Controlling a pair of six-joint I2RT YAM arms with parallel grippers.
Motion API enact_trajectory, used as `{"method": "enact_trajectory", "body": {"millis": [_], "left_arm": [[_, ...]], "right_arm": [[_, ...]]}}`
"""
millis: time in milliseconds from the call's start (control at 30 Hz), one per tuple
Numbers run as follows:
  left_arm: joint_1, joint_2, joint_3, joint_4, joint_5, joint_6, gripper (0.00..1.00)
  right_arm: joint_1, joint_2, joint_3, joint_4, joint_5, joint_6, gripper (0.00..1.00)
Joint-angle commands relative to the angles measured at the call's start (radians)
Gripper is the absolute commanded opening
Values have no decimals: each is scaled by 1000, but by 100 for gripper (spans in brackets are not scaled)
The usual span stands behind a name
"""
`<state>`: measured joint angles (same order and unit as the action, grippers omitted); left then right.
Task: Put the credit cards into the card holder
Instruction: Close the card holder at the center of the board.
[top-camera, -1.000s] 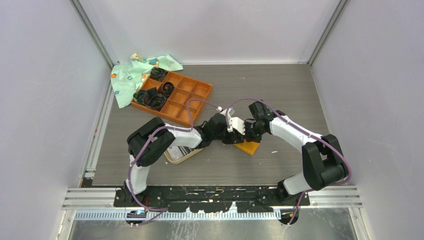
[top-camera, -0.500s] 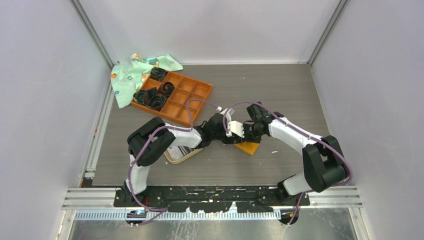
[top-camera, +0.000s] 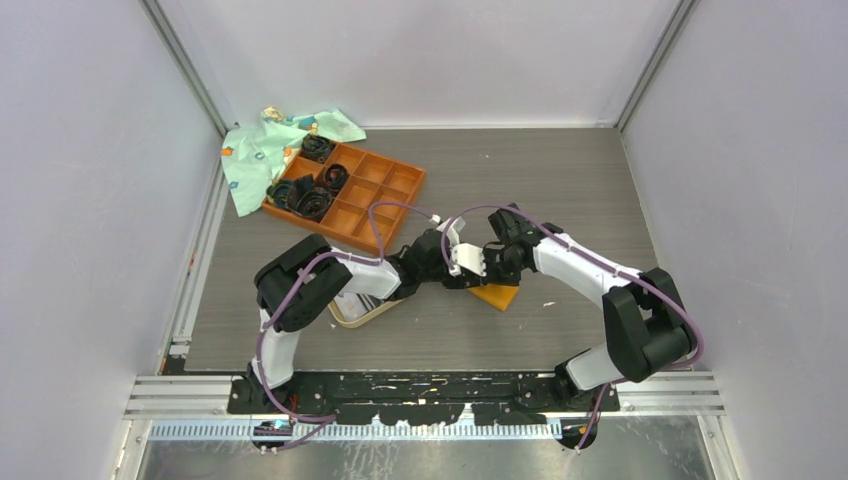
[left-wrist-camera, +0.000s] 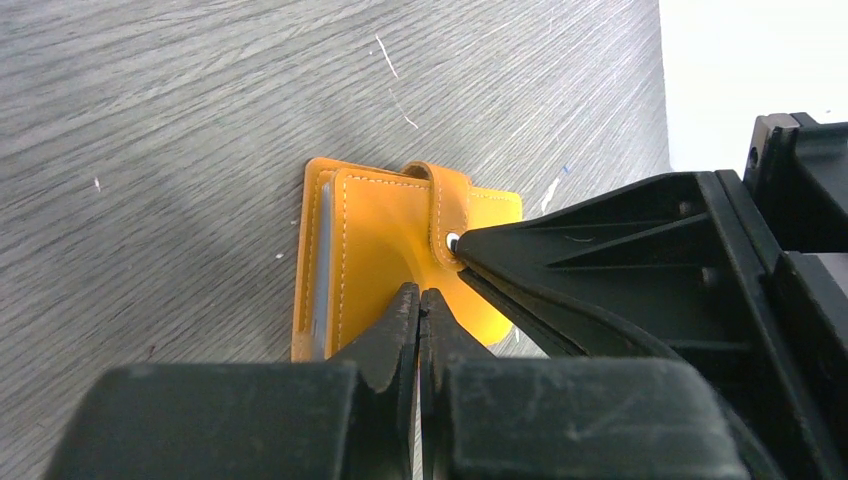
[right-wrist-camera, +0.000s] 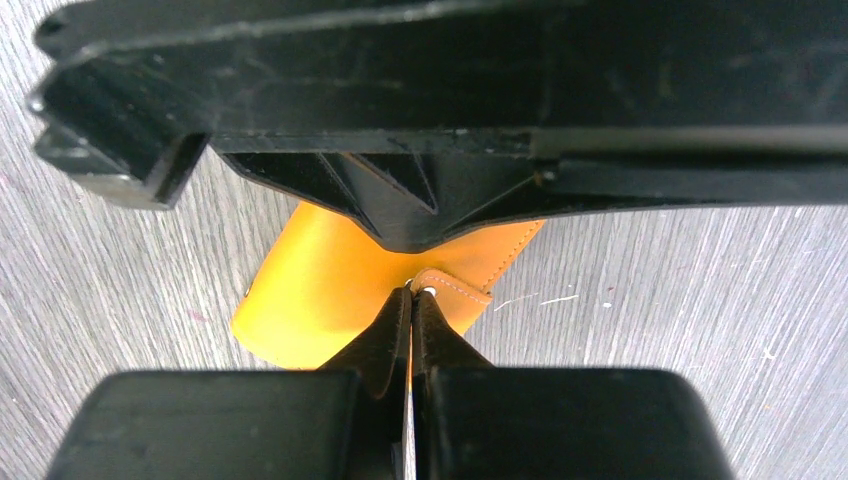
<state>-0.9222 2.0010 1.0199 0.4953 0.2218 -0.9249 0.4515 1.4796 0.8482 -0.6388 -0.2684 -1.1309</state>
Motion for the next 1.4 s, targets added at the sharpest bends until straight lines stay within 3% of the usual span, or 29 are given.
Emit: {"method": "enact_trajectory", "body": {"millis": [0, 733, 1367], "left_arm": [[6, 13, -23, 41, -11, 3, 0], [12, -15, -50, 90, 9, -16, 0], [13, -135, -156, 114, 33, -45, 0]], "right_arm": [[25, 113, -69, -82, 62, -19, 1], [77, 161, -25, -157, 101, -7, 1], [124, 155, -36, -210, 161, -37, 1]]}}
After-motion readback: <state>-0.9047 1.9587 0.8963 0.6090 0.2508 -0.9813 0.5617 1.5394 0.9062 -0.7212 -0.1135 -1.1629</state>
